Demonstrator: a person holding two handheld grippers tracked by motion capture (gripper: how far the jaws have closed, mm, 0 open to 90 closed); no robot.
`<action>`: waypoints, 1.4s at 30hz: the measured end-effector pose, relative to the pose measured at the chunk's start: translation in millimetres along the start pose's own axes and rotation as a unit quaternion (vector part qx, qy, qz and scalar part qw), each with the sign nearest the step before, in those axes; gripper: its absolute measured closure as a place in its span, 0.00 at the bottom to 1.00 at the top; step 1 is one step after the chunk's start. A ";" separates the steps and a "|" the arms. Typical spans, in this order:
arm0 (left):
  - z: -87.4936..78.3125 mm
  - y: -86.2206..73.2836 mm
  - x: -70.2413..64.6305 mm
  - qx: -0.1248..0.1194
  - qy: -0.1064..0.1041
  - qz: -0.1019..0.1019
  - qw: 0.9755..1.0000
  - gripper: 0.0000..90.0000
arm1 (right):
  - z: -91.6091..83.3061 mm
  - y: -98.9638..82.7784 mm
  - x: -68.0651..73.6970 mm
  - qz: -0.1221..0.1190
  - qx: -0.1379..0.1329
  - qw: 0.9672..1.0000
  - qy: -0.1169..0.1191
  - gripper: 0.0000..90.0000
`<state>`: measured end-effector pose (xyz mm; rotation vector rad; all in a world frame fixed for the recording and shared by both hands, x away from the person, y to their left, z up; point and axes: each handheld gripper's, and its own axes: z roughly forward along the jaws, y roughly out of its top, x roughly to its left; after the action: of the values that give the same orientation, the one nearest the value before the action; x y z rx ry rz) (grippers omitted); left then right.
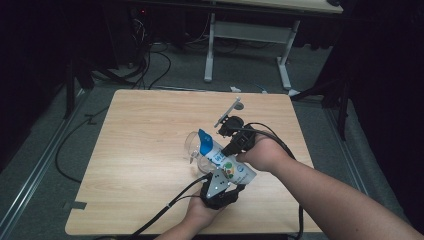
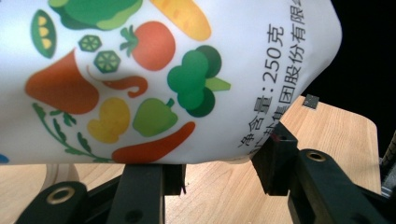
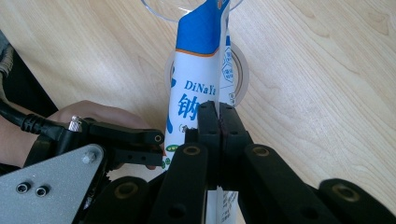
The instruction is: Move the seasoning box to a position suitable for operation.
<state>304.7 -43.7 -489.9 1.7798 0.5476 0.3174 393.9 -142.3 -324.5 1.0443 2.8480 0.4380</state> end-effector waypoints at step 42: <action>2.5 0.9 -0.8 -0.005 -0.002 -0.009 1.000 0.66 | 1.5 3.2 -0.8 -0.008 0.006 1.000 -0.003 1.00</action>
<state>305.4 -46.4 -489.6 1.7657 0.5571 0.3029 396.8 -140.1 -325.0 1.0237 2.8551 0.4162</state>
